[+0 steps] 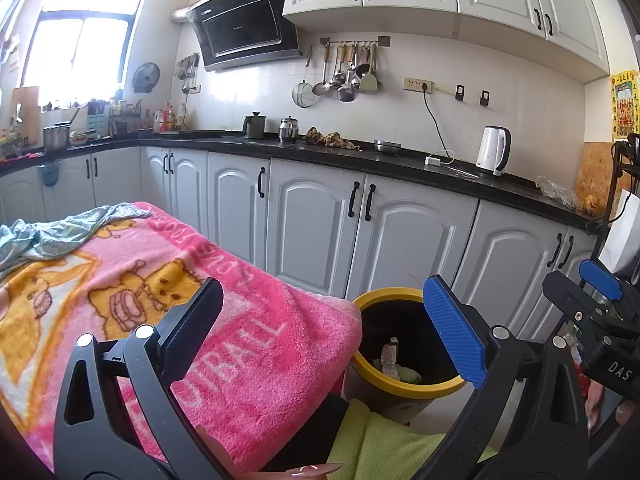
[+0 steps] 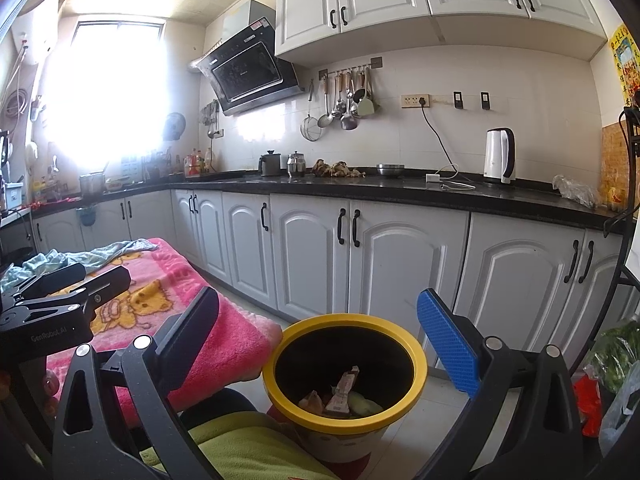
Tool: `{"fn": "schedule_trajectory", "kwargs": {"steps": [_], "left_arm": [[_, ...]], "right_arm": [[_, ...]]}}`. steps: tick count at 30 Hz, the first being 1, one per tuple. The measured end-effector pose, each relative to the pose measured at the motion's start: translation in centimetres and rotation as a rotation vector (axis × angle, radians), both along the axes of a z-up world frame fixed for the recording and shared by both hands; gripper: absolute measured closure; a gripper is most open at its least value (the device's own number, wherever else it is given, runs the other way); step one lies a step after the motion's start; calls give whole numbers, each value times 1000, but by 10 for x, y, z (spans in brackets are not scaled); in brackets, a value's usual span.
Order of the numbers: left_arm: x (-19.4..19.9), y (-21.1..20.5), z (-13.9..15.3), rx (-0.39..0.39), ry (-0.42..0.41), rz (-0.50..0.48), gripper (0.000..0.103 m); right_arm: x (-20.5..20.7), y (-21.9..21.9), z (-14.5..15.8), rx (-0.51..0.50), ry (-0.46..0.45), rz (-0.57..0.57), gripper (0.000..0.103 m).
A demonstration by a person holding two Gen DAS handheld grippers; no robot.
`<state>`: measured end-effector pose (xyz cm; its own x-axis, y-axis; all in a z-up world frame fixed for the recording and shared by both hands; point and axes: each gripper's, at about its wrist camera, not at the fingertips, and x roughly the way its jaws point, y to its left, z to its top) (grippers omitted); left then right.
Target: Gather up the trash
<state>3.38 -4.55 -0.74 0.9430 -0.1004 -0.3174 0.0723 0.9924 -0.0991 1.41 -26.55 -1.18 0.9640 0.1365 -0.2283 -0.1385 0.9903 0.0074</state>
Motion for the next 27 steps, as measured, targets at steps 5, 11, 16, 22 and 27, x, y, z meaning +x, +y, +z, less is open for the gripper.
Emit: {"fn": "schedule_trajectory", "kwargs": {"steps": [5, 11, 16, 22, 27], "left_arm": [[-1, 0, 0, 3, 0, 0, 11], [0, 0, 0, 0, 1, 1, 11], [-1, 0, 1, -2, -3, 5, 11], [-2, 2, 2, -4, -7, 8, 11], [-1, 2, 2, -5, -6, 7, 11]], "right_arm": [[0, 0, 0, 1, 0, 0, 6], [0, 0, 0, -1, 0, 1, 6], [1, 0, 0, 3, 2, -1, 6], [0, 0, 0, 1, 1, 0, 6], [0, 0, 0, 1, 1, -1, 6]]}}
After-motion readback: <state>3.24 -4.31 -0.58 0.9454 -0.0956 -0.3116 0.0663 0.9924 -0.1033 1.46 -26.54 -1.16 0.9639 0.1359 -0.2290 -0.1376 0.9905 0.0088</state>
